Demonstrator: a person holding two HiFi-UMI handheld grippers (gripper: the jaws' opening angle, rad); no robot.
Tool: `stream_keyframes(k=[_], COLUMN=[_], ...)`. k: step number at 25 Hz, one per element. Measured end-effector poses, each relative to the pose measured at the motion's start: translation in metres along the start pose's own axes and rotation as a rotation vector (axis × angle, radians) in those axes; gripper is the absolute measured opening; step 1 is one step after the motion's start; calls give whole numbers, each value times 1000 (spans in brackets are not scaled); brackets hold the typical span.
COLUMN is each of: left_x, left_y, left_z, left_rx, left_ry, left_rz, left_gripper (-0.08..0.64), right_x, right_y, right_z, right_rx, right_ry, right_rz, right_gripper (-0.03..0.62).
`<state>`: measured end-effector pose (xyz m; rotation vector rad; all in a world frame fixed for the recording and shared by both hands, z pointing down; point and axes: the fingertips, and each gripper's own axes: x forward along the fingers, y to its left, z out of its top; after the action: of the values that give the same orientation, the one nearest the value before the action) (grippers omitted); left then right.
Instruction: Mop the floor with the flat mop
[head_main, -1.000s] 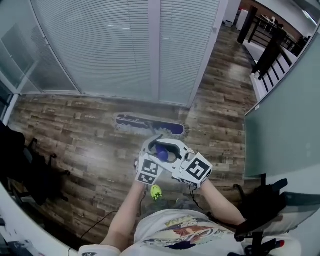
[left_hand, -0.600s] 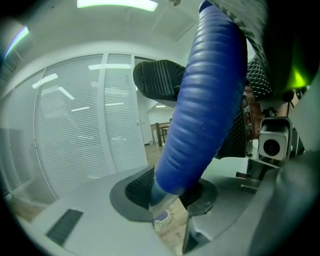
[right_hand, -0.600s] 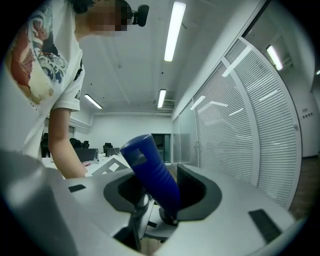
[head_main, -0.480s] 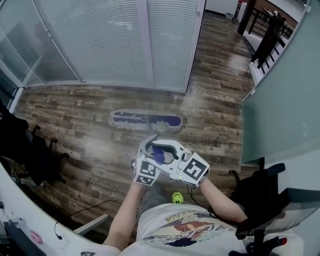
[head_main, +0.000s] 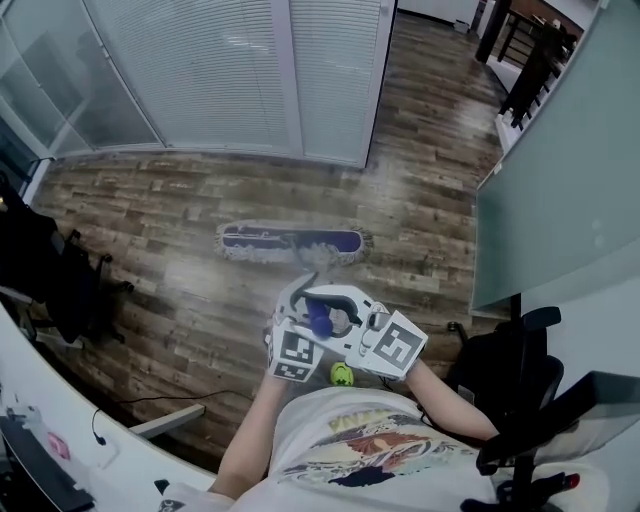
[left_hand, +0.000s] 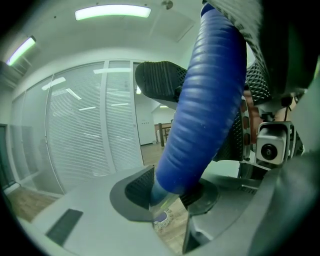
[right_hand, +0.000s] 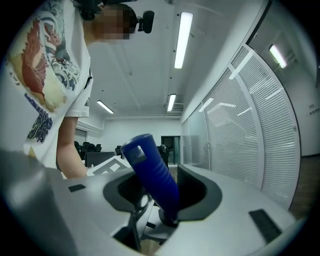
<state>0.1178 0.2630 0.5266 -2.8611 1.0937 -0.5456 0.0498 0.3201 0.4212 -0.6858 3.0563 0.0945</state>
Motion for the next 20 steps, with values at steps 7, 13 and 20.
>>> stream_keyframes(k=[7,13,20], left_x=[10,32,63], left_y=[-6,19,101], left_z=[3,1,-9], left_rx=[-30,-33,-27], left_ry=[-107,-142,-140], left_rz=[-25,-56,-69], left_gripper=[122,133,135], right_x=[-11,6,74], right_y=[-11,-39,-94], right_z=[-18,-28,-42], right_rx=[168,138,129], right_ry=[-55,-42,-11], right_rz=[-28,-35,-16], right_gripper=[206,204,206])
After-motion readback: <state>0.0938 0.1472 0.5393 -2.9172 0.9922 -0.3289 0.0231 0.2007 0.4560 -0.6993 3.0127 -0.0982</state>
